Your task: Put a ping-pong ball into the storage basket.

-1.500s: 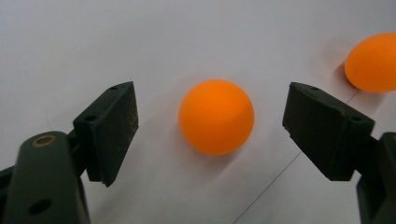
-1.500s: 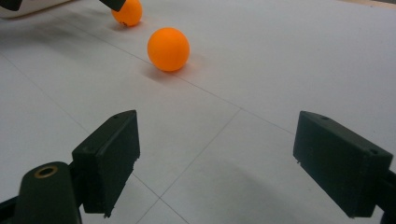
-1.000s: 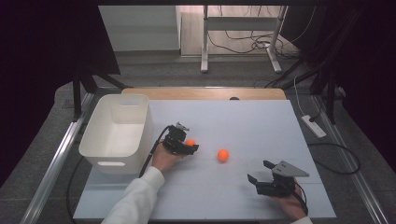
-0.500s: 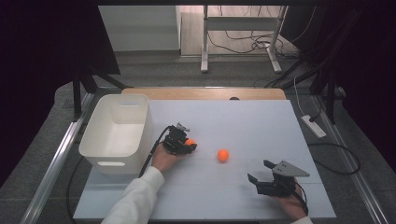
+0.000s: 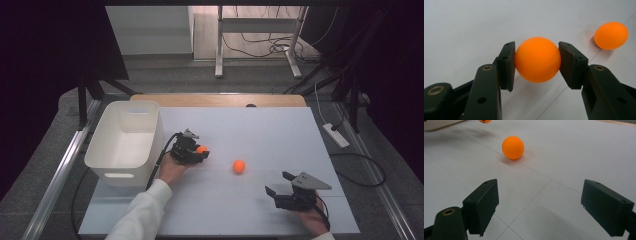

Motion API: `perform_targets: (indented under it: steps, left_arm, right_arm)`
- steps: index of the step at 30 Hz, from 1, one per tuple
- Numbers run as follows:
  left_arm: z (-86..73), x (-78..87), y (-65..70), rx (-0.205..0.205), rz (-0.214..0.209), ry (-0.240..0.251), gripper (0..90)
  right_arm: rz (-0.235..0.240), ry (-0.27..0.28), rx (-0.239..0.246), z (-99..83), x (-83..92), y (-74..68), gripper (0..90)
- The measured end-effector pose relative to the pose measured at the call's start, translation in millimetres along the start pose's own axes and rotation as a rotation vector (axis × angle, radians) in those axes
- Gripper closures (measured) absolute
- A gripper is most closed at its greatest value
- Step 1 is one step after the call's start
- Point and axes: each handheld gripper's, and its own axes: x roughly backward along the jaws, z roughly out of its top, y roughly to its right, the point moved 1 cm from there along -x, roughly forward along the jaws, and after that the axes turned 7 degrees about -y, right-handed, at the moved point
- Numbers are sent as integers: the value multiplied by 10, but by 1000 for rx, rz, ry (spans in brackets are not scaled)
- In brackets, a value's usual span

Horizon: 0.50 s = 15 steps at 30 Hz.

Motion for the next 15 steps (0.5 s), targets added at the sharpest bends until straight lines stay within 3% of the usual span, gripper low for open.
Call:
perform_targets:
  steps: [15]
  left_arm:
    - [-3, 177, 80, -21, -4, 54, 510]
  right_arm:
    - [-3, 0, 1, -2, 2, 4, 149]
